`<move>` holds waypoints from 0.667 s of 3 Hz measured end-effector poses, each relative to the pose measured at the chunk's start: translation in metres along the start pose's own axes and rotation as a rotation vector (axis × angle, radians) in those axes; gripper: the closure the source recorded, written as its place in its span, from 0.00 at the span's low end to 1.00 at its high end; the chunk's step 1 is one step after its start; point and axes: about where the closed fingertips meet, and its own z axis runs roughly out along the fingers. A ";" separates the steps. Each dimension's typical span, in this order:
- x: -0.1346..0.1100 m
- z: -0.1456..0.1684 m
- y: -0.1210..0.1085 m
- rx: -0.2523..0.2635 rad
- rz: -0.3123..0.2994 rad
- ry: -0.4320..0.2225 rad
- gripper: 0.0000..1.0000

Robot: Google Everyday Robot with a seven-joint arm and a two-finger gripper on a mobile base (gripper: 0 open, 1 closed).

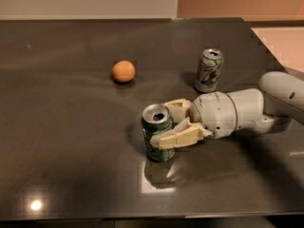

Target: Place green can upright

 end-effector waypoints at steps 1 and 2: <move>0.003 0.000 -0.001 -0.010 0.001 -0.031 0.59; 0.004 0.000 -0.001 -0.018 -0.012 -0.036 0.35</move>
Offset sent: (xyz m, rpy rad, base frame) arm 0.0015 -0.0055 -0.0085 0.0483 -0.0136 0.0197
